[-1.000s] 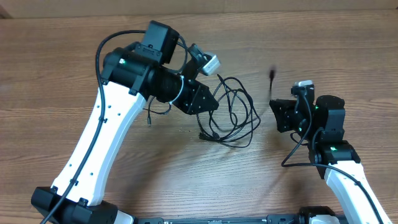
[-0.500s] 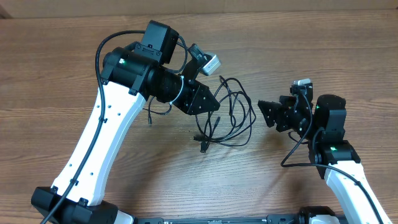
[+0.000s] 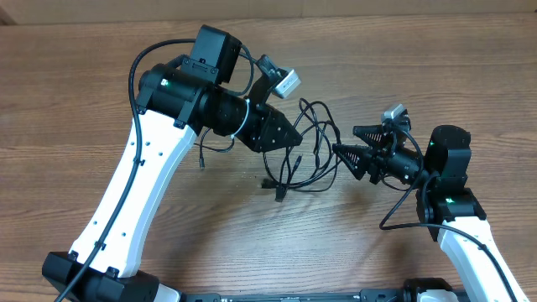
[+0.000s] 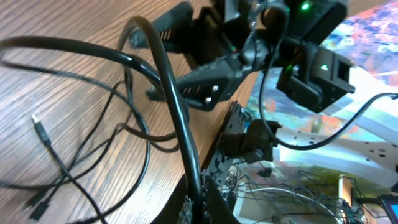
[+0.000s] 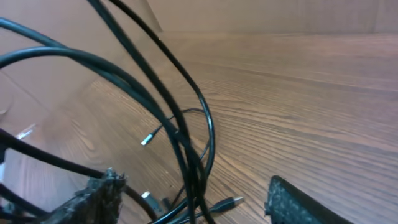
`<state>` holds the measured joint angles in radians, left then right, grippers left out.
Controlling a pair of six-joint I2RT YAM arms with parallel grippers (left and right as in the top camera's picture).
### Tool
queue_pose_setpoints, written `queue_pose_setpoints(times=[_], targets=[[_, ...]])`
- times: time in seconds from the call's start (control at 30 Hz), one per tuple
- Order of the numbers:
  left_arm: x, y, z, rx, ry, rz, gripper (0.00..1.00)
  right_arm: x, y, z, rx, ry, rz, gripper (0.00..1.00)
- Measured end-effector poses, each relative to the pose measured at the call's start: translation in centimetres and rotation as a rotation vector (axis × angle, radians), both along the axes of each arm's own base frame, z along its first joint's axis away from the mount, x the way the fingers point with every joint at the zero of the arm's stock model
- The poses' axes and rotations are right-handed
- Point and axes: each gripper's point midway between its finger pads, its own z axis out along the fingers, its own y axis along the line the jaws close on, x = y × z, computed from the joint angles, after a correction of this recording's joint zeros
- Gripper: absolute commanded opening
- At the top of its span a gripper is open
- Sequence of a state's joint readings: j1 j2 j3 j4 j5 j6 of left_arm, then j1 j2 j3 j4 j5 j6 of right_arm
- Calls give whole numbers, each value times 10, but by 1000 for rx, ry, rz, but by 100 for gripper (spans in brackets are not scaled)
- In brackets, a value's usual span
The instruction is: Untangle cables
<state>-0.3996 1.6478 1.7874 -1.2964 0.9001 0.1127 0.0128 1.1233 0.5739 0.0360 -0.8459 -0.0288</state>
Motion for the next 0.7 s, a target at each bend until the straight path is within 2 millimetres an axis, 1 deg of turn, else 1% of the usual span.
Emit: queue_pose_setpoints(times=[0.03,0.07,0.1,0.17,0.27,0.33,0.4,0.7], targets=[[0,-1,1,-7,-2,-3,4,-1,1,0,1,-2,5,65],[0,-2,2,-12,-2,-6,4,-1,1,1,1,-6,12,59],[-1,-3,2,-14,-1,-10,4,-2,1,1,0,-9,15,56],[-4,-6,3,-17,0,-21,4,-2,2,2,-2,-19,21,34],[-11,-12,4,-23,1,-47,4,-2,2,3,-3,-28,26,15],[-14,-16,4,-25,0,-61,4,-2,2,3,-3,-28,24,5],[-16,-18,4,-26,-2,-69,4,-2,3,4,-3,-32,29,4],[-15,-17,2,-12,-8,-62,4,-2,3,4,-5,-37,35,4]])
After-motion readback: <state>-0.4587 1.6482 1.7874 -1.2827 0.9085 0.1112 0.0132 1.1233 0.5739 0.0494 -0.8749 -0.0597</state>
